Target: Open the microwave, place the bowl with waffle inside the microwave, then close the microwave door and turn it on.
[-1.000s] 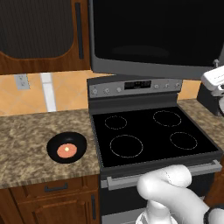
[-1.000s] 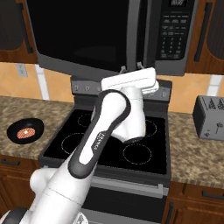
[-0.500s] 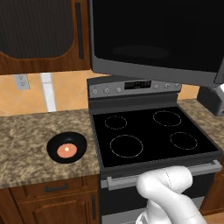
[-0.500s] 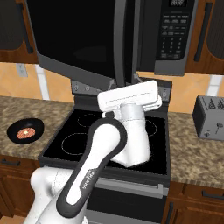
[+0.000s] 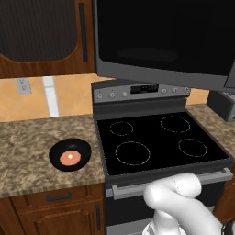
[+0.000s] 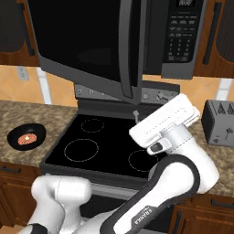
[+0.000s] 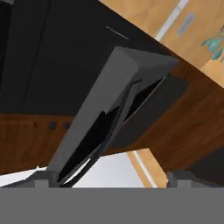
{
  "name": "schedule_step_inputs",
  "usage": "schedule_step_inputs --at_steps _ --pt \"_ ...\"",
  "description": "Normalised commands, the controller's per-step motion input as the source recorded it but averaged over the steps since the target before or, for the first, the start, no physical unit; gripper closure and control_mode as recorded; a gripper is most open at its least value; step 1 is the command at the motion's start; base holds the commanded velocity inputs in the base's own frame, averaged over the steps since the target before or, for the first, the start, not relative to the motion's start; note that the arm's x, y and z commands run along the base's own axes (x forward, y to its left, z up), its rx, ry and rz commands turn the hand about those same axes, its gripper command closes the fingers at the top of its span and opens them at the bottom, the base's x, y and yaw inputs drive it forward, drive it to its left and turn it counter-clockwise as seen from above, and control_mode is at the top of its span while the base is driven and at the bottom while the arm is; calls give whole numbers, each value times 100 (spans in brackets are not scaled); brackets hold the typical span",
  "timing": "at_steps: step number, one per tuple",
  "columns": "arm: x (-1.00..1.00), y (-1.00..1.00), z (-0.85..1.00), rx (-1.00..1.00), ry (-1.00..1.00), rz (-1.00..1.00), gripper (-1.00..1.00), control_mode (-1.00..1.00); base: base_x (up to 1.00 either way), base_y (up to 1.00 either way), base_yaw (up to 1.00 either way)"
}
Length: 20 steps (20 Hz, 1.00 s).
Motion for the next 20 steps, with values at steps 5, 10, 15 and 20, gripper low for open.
schedule_step_inputs --at_steps 5,10,15,20 --pt "100 -8 -89 -26 4 31 -100 -100 0 0 0" --pt "100 -9 -13 -9 -6 9 -100 -100 0 0 0" --pt "43 8 1 -10 -22 4 -100 -100 0 0 0" --pt "-30 65 11 -15 -35 15 -100 -100 0 0 0"
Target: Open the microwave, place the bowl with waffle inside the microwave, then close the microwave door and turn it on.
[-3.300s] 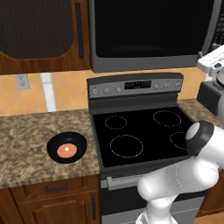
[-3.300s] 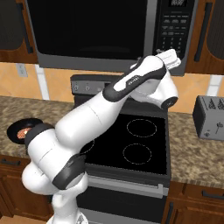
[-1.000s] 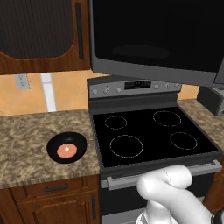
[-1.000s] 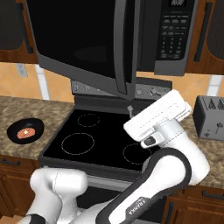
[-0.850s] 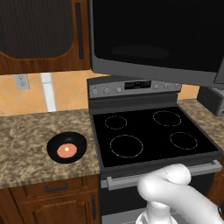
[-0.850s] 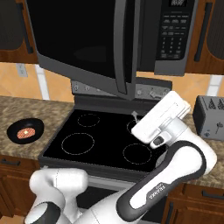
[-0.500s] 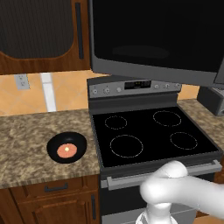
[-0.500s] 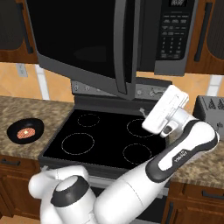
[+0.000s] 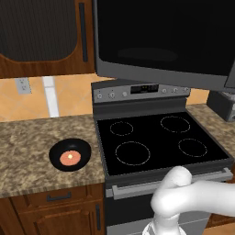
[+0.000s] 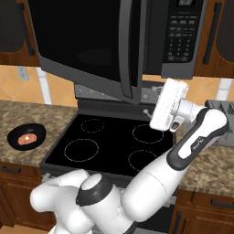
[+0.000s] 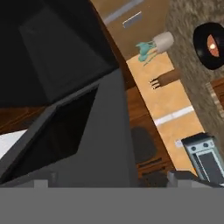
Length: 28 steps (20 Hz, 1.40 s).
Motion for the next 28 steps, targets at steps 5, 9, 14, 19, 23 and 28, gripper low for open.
schedule_step_inputs --at_steps 5,9,14,19,23,28 --pt "-58 98 27 -20 -42 18 -100 -100 0 0 0" --pt "-87 100 37 -23 -48 19 -100 -100 0 0 0" --pt "-100 100 22 -23 -52 16 -100 -100 0 0 0" --pt "-100 100 0 -12 -43 13 -100 -100 0 0 0" --pt "-91 100 -4 -1 -33 2 -100 -100 0 0 0" --pt "-35 100 -9 0 -24 -4 -100 -100 0 0 0"
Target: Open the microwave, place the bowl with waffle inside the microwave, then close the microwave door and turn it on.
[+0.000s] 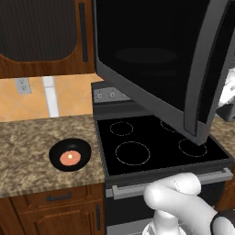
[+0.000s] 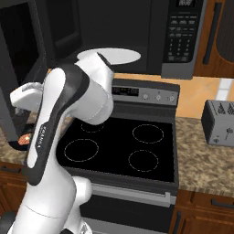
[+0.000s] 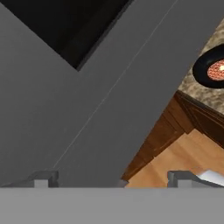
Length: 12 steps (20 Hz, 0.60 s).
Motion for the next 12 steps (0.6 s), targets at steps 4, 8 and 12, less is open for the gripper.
schedule_step_inputs --at_steps 4,8,12 --pt "0 100 -12 0 -13 -17 -100 -100 0 0 0" --pt "24 89 -11 1 -5 -26 -100 -100 0 0 0" --pt "28 44 -3 4 0 -21 -100 -100 0 0 0"
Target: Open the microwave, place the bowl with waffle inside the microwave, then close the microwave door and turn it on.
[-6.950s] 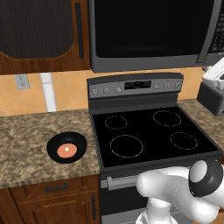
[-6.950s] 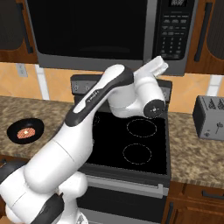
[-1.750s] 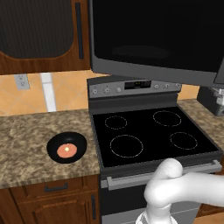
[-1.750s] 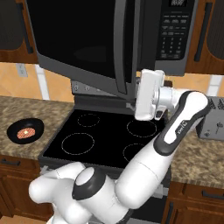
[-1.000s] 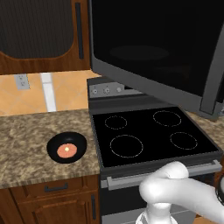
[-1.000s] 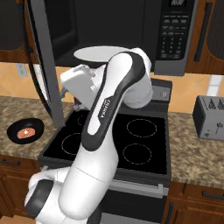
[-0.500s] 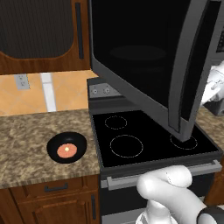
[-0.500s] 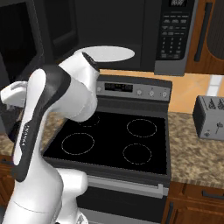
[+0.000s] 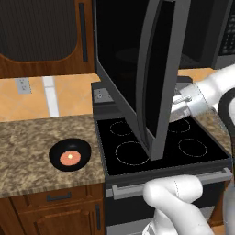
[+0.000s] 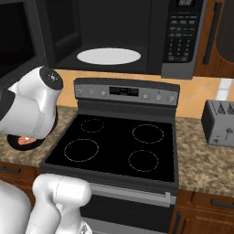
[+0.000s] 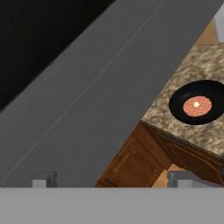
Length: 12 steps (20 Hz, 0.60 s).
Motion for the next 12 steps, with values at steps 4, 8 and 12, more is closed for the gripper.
schedule_step_inputs --at_steps 4,8,12 --pt "36 16 -9 9 5 -10 -100 -100 0 0 0" --pt "14 -69 -12 6 33 -13 -100 -100 0 0 0" --pt "64 -78 -77 0 34 -8 -100 -100 0 0 0"
